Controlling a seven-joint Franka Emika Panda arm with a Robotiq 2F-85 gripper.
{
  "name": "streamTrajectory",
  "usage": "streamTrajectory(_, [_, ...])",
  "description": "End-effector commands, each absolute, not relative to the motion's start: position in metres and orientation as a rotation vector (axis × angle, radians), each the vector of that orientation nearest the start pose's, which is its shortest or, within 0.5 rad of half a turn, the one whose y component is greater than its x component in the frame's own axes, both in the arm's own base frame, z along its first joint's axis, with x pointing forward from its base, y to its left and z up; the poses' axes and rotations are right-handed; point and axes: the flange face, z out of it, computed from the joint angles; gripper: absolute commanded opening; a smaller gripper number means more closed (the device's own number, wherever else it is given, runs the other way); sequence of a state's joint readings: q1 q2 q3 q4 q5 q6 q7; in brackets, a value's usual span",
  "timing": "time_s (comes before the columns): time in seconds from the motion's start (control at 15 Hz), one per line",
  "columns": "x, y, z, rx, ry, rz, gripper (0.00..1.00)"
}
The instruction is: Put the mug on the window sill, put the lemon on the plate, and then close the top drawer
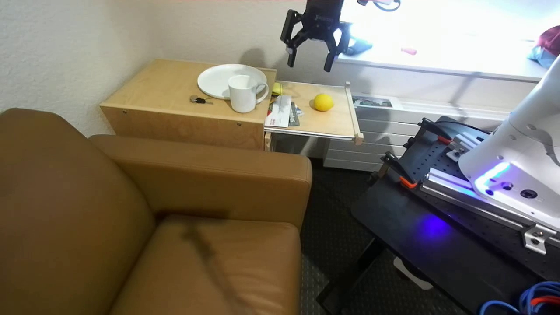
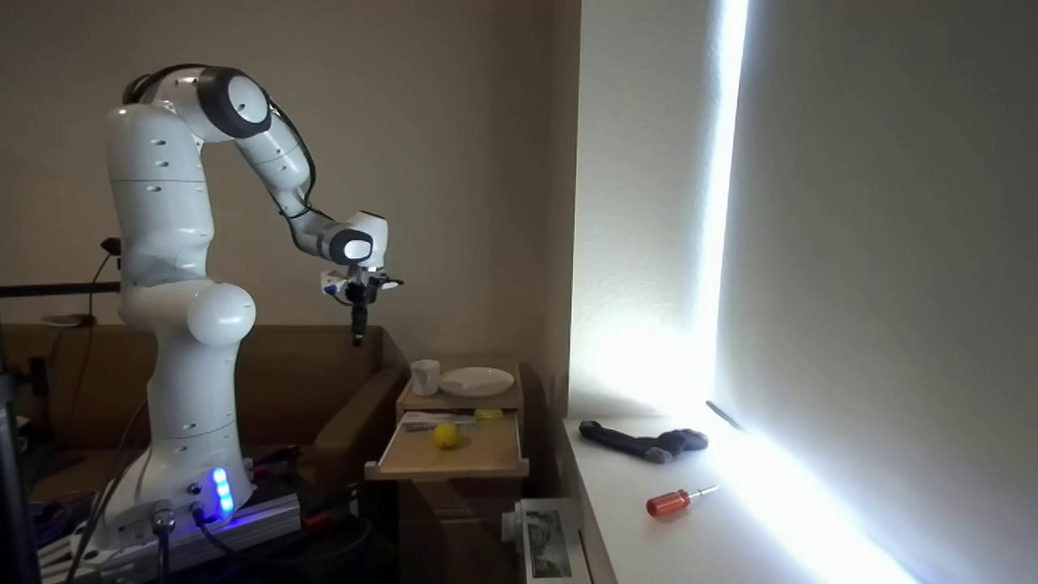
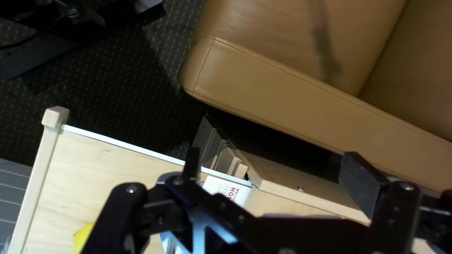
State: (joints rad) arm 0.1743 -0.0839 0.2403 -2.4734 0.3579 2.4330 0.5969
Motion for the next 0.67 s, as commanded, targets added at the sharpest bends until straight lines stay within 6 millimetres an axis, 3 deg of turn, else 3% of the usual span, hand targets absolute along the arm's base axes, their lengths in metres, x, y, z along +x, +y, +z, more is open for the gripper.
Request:
streamTrajectory(0.0, [0.431,0.192,0.328,-2.854,0.655,0.099,1.00])
streamTrajectory(0.13, [0.447,0.198,0.318,-2.788,0.855,0.057,1.00])
streamTrajectory(0.27, [0.460,0.216,0.303,-2.709,1.023,0.086,1.00])
streamTrajectory(0.6, [0.490,0.256,0.284,-2.476,1.363,-0.026,1.00])
